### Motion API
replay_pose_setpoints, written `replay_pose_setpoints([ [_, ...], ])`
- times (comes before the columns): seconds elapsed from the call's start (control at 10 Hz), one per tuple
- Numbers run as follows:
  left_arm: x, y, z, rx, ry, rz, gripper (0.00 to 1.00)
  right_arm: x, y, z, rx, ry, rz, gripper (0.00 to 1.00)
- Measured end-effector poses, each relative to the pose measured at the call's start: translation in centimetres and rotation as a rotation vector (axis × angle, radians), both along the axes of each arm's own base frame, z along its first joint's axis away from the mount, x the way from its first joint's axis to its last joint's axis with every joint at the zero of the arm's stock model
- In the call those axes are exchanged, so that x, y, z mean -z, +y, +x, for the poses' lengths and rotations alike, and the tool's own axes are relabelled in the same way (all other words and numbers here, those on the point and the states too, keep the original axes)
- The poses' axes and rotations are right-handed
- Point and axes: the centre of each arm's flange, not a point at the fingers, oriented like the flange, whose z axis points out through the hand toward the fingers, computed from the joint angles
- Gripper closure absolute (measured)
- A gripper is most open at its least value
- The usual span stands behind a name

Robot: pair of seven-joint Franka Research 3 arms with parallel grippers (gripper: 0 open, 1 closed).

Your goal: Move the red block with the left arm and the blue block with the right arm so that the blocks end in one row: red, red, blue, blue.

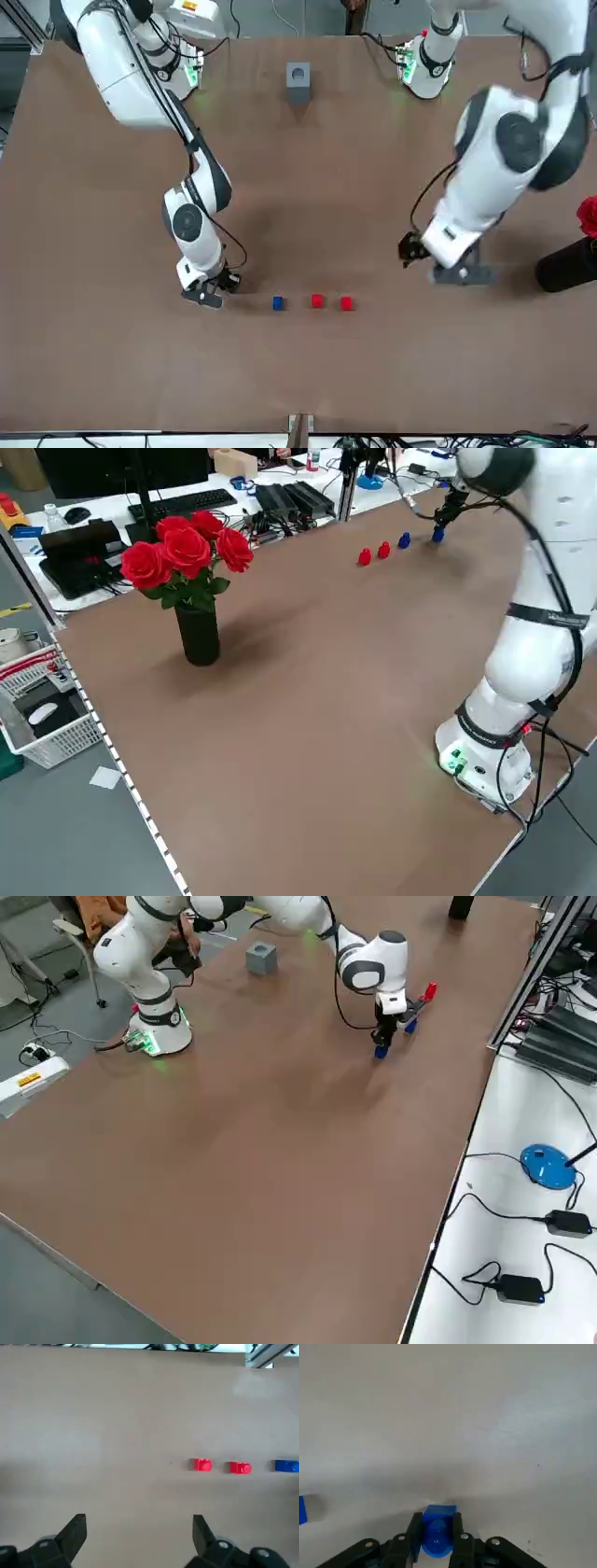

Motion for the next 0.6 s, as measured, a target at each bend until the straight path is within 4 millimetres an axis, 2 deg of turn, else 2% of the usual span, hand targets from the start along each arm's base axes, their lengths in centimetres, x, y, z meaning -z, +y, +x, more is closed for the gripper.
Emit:
replay_pose_setpoints([
  [0.2,-5.3,6.2,-2.8,0.013,0.022,0.020,0.00,0.0,1.3,0.4,-0.003,0.002,0.012,0.70],
  [0.3,-7.5,8.1,-4.4,0.028,0.028,0.038,0.00,-0.1,1.8,0.6,-0.003,0.000,0.017,0.70],
  [0.6,-11.6,10.1,-8.3,0.049,0.020,0.062,0.00,0.0,2.9,1.5,-0.011,-0.016,0.029,0.70],
])
